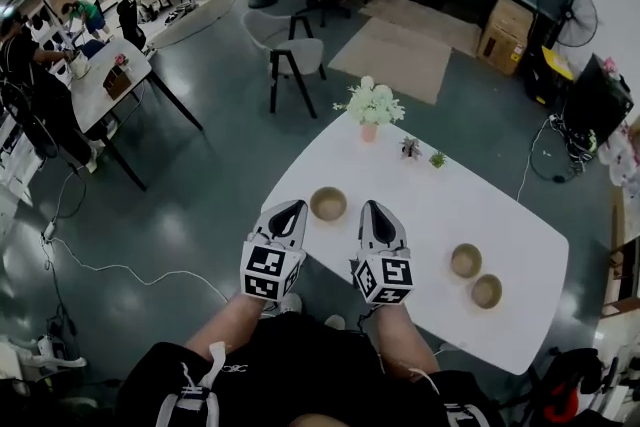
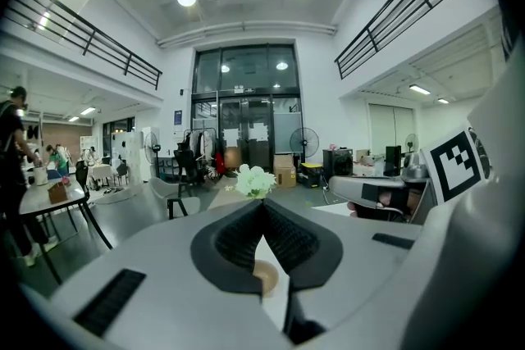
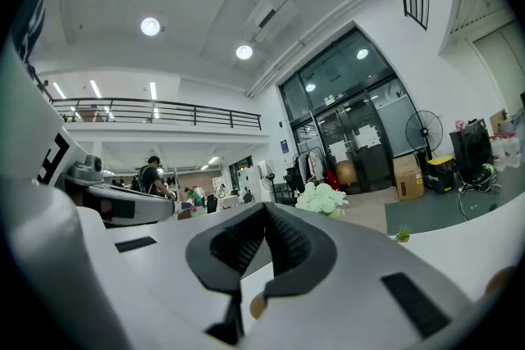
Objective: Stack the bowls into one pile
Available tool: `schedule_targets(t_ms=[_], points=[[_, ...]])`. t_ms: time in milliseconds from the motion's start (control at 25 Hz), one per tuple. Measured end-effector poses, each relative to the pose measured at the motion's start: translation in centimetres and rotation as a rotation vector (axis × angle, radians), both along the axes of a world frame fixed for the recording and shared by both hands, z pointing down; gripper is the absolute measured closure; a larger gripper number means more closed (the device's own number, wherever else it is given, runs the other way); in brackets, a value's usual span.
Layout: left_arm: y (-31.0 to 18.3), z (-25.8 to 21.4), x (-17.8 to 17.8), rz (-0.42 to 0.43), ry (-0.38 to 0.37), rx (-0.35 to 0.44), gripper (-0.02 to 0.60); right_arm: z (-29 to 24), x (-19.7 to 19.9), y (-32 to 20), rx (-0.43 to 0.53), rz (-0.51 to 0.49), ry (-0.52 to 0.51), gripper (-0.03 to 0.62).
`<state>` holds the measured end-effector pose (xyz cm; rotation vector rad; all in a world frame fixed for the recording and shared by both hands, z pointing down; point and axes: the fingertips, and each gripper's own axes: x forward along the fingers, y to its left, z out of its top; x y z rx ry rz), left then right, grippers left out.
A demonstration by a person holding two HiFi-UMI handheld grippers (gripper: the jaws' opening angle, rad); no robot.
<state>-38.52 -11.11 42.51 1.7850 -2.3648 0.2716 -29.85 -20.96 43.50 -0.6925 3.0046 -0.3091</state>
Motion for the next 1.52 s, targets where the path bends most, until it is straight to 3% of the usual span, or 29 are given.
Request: schedule_targets(t_ms=[480, 600, 800, 1000, 1160, 1360, 1520], points=[[-0.3, 0.0, -6.2, -0.012, 0.035, 0.042, 0.569, 0.0, -6.4, 0.5, 0.081, -0.036, 0.07, 0.58], [0.1, 0.5, -7.6, -0.017, 0.051, 0.045, 0.569, 0.9, -8.5, 1.5, 0.118, -0.101, 0.106, 0.579], [1.4, 0.8, -9.7, -0.041, 0.058, 0.059, 0.569, 5.9, -12.5, 4.1, 0.182, -0.286, 0.344, 0.437], [3.0, 1.4, -11.6, -0.076, 0.074, 0.064, 0.569, 13.5, -14.9, 6.1, 0.25, -0.411, 0.649, 0.359], [4.0, 1.7, -13.1, -0.094, 0.082, 0.063, 0.569, 19.1, -16.2, 5.9, 0.311, -0.448, 0.841, 0.358], [5.2, 1.8, -14.9, -0.104, 0.09, 0.06, 0.569, 23.7, -17.6, 6.0, 0.426, -0.519, 0.996, 0.359], [6.3, 2.8, -16.0, -0.12, 0.096, 0.056, 0.569, 28.1, -17.6, 6.0, 0.433, -0.585, 1.137, 0.359]])
